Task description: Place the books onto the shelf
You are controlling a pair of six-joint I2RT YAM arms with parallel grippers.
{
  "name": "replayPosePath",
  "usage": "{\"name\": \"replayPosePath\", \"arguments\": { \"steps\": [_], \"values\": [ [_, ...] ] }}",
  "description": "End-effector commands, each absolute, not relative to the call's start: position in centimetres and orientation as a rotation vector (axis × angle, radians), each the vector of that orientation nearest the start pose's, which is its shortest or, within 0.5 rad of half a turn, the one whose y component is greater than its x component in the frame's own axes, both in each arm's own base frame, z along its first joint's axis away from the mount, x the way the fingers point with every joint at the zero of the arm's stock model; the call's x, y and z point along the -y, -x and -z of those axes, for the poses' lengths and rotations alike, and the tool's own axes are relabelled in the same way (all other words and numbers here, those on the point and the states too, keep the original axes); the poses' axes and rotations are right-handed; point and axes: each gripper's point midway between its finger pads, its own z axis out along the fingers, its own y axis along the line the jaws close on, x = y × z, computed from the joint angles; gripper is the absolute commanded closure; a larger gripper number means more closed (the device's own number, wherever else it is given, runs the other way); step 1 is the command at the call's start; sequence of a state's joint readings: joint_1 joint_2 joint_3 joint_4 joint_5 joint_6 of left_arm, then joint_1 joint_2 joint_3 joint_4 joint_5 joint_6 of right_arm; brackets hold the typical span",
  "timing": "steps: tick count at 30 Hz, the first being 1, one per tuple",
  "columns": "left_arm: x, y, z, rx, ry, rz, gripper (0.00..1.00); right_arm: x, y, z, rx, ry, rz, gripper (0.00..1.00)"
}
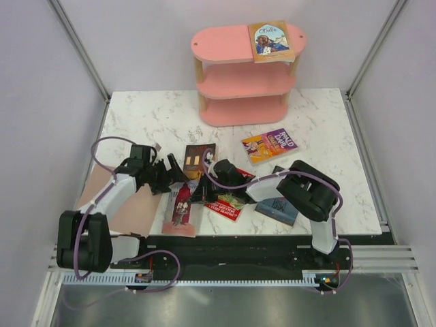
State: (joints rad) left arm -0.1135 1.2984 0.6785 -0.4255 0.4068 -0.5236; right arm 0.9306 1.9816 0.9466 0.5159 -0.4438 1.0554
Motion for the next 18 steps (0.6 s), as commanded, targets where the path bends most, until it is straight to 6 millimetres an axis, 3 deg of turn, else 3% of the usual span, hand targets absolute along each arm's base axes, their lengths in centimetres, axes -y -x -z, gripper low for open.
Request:
{"name": "replayPosePath", "arguments": {
  "steps": [1, 3, 5, 11, 16, 18],
  "values": [
    [12.3, -27.4, -13.1, -2.400, 0.228, 0.796, 0.00, -45.3, -20.0, -11.7, -2.309, 0.361, -1.604, 1.00],
    [12.1, -27.9, -15.2, -2.322, 0.172, 0.768, 0.00, -44.8, -20.3, -13.0, -2.270, 0.399, -1.637, 1.00],
    [12.0, -28.3, -16.1, -2.290, 0.137, 0.761, 0.01, -44.2, -20.7, -13.9, -2.247, 0.439, -1.683, 1.00],
    [13.0, -28.6, -15.4, -2.289, 0.079, 0.828, 0.07, -41.6, -23.6, -16.3, -2.155, 0.458, -1.693, 1.00],
    [15.0, -28.6, -16.2, -2.198, 0.054, 1.004, 0.12, -39.7, -26.3, -17.9, -2.098, 0.434, -1.690, 1.00],
    [15.5, -28.2, -15.7, -2.209, 0.103, 1.064, 0.14, -39.6, -26.9, -18.2, -2.086, 0.422, -1.701, 1.00]
  ]
}}
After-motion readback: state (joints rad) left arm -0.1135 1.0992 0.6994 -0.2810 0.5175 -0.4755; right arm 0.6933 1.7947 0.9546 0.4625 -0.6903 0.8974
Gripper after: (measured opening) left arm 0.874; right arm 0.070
